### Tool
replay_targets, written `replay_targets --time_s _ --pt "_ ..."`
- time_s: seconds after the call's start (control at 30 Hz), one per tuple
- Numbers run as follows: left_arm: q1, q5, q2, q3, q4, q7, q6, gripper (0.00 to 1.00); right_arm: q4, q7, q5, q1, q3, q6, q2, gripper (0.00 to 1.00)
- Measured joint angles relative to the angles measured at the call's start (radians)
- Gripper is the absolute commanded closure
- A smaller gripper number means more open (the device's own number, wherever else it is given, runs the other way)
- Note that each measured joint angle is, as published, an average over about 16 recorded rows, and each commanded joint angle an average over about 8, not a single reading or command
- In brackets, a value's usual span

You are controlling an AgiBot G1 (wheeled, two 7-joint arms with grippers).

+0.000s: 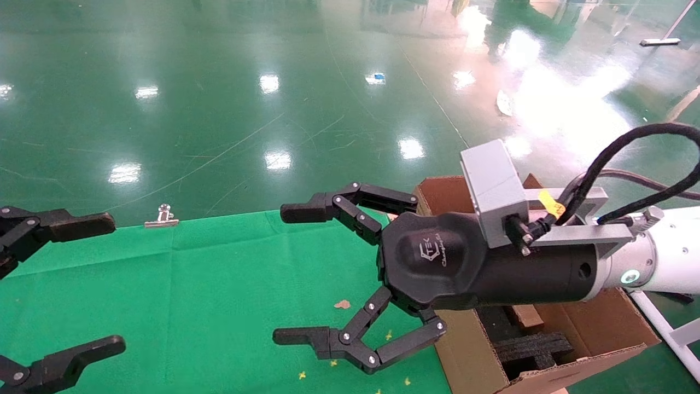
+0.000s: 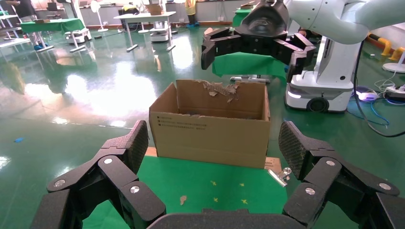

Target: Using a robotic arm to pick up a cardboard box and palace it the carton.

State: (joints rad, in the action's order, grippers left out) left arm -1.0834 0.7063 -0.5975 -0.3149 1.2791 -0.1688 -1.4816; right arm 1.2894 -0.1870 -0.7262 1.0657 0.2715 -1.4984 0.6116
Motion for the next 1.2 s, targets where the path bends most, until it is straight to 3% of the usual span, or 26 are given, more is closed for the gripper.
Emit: replay_targets --time_s 1.2 --pt "0.000 0.000 0.000 0.000 0.000 0.000 0.000 0.28 -0.007 -0.001 -0.005 0.010 0.010 0.003 -0.001 0.00"
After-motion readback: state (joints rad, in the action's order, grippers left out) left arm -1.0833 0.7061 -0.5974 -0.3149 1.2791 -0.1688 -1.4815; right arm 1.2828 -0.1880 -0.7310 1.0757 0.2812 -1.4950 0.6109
